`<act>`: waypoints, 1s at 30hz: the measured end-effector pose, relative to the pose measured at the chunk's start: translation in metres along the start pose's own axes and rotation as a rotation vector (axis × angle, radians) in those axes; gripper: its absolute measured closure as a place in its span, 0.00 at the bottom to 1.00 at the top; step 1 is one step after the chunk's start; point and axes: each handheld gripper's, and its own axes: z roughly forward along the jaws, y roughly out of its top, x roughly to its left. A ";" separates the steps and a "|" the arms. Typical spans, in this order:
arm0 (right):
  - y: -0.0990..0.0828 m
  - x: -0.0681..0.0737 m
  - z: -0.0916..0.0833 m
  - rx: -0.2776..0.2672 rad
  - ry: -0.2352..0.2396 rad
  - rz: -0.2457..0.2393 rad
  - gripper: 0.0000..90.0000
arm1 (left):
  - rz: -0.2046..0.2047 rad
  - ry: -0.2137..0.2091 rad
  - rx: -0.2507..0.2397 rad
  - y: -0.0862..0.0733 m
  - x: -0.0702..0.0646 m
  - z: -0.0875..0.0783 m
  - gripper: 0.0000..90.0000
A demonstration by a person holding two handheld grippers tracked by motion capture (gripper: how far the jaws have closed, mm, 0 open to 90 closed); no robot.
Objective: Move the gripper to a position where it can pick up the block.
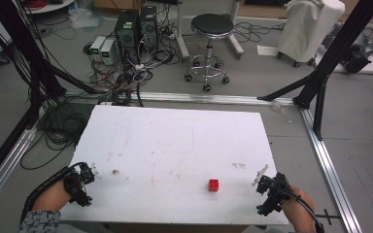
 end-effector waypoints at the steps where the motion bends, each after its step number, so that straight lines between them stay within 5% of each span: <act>1: 0.000 0.000 0.000 0.000 -0.001 0.000 0.01 | 0.002 0.000 0.002 0.000 0.000 0.000 0.23; 30: 0.000 0.000 0.000 -0.003 -0.004 -0.003 0.01 | -0.002 0.004 -0.009 0.000 -0.001 -0.002 0.23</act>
